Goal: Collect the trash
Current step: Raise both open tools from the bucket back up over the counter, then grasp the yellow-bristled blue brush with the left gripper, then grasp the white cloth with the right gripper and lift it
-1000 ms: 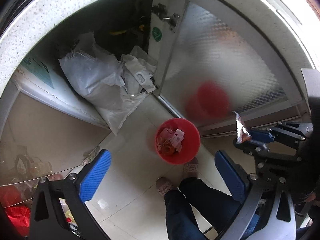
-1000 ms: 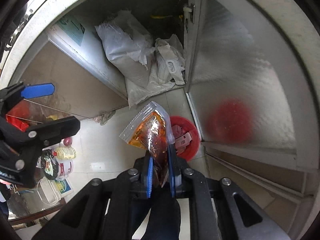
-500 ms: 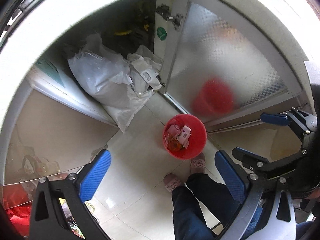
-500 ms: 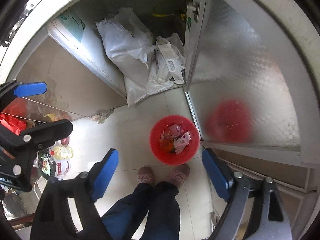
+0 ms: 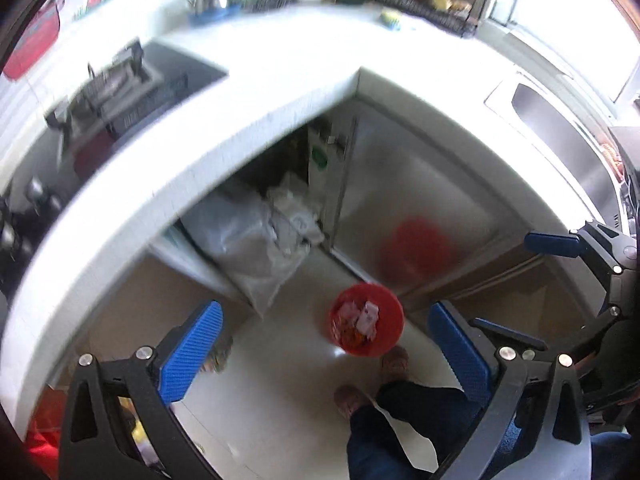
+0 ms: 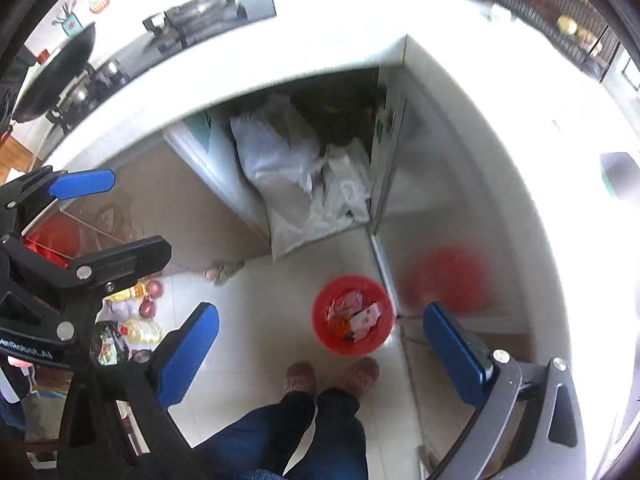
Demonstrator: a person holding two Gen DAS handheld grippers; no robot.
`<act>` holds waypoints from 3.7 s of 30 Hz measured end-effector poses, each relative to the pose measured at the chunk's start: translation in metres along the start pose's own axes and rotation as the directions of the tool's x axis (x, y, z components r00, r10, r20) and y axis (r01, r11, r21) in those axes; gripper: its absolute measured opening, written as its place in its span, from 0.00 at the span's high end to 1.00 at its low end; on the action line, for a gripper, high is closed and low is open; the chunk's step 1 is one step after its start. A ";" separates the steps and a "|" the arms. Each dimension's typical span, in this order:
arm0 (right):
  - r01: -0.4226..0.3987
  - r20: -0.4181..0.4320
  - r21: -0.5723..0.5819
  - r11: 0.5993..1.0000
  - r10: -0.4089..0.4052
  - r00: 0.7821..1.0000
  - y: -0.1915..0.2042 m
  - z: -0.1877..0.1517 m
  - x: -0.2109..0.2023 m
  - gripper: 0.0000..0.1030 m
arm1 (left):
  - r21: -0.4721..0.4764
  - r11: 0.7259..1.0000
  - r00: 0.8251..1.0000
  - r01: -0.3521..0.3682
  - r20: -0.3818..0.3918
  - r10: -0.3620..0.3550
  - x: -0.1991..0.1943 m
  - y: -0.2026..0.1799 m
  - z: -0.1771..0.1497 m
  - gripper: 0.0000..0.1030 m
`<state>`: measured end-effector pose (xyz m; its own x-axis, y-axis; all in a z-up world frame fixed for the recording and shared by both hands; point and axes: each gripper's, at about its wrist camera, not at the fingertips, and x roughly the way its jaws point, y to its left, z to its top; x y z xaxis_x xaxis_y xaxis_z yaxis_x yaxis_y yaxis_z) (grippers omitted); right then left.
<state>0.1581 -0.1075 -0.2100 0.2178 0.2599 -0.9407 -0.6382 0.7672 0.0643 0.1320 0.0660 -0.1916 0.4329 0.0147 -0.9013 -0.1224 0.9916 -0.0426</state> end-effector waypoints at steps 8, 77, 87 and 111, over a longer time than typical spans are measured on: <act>0.072 0.119 -0.014 0.997 -0.070 0.990 -0.010 0.010 -0.051 0.01 | 0.044 0.999 0.994 -0.005 0.109 0.001 -0.048 -0.012 0.021 0.00; 0.083 0.153 0.270 0.959 -0.128 0.980 -0.355 0.282 0.023 0.01 | 0.169 0.984 0.998 0.049 -0.034 -0.044 0.214 -0.117 0.470 0.00; 0.072 0.127 0.274 0.959 -0.110 0.986 -0.371 0.286 0.043 0.01 | 0.206 0.976 0.994 0.075 -0.095 -0.056 0.262 -0.127 0.487 0.22; 0.057 0.120 0.153 0.987 -0.076 0.990 -0.344 0.336 0.099 0.12 | 0.055 0.998 0.996 0.017 -0.092 -0.012 0.252 -0.093 0.454 0.65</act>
<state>0.6475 -0.1489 -0.2136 0.3529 0.2693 -0.8961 -0.5038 0.8617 0.0606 0.6582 0.0364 -0.2192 0.3506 -0.0093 -0.9365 -0.0658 0.9972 -0.0345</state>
